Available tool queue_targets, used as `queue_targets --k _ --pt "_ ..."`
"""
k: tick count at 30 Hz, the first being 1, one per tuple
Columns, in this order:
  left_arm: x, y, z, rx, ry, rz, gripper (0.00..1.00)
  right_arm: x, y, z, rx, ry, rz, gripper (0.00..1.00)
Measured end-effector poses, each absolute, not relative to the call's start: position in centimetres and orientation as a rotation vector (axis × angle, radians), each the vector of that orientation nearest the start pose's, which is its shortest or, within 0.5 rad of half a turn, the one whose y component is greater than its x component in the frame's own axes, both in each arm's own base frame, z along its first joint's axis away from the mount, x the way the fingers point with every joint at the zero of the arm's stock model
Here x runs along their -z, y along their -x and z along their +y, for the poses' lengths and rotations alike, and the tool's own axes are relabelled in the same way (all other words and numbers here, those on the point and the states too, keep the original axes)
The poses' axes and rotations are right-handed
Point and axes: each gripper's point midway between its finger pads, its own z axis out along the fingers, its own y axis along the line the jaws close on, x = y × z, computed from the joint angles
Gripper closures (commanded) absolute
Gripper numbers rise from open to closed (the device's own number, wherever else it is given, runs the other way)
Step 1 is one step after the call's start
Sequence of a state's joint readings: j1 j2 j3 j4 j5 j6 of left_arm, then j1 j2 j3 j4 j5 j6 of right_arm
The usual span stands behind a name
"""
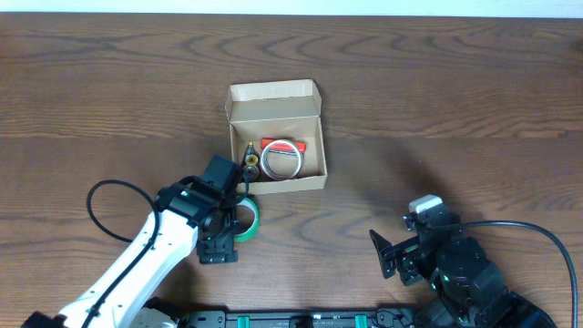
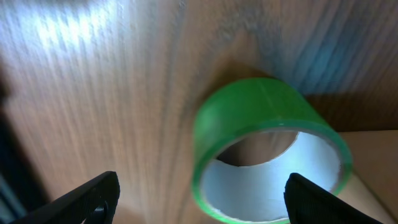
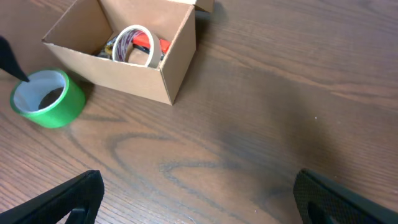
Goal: Pack container
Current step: 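Grasp the green tape roll by its rim with the left gripper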
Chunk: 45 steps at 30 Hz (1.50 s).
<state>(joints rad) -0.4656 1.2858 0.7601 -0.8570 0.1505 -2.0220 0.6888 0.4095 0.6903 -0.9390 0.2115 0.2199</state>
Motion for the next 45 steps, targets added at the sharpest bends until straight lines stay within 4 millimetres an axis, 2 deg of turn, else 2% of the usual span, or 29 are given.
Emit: queue_targets --k 3,16,19,24,30,33,39,45 --pt "-5.0 -20.4 -13.2 0.372 2.232 2.294 0.15 -19.6 -16.8 9.2 -0.267 0.403 2.188 0.01" --pt "-3.3 -20.6 -13.2 0.301 2.253 2.307 0.44 -19.6 -16.8 9.2 -0.267 0.403 2.188 0.01" --pt "-2.9 -20.4 -13.2 0.272 2.264 2.315 0.59 -19.6 -16.8 9.2 -0.267 0.403 2.188 0.01" --pt "-2.5 -20.1 -13.4 0.252 2.281 2.331 0.94 -19.6 -16.8 9.2 -0.267 0.403 2.188 0.01" --pt "-2.7 -20.0 -13.5 0.26 2.284 2.337 0.95 -19.6 -16.8 9.2 -0.267 0.403 2.188 0.01" --pt "-3.6 -19.4 -13.2 0.266 2.283 2.336 0.94 -19.6 -16.8 9.2 -0.267 0.403 2.188 0.01" --pt "-7.7 -17.9 -12.2 0.403 2.232 2.301 0.94 -19.6 -16.8 9.2 -0.267 0.403 2.188 0.01" --pt "-11.3 -19.1 -12.3 0.591 2.086 2.288 0.94 -19.6 -16.8 9.2 -0.267 0.403 2.188 0.01"
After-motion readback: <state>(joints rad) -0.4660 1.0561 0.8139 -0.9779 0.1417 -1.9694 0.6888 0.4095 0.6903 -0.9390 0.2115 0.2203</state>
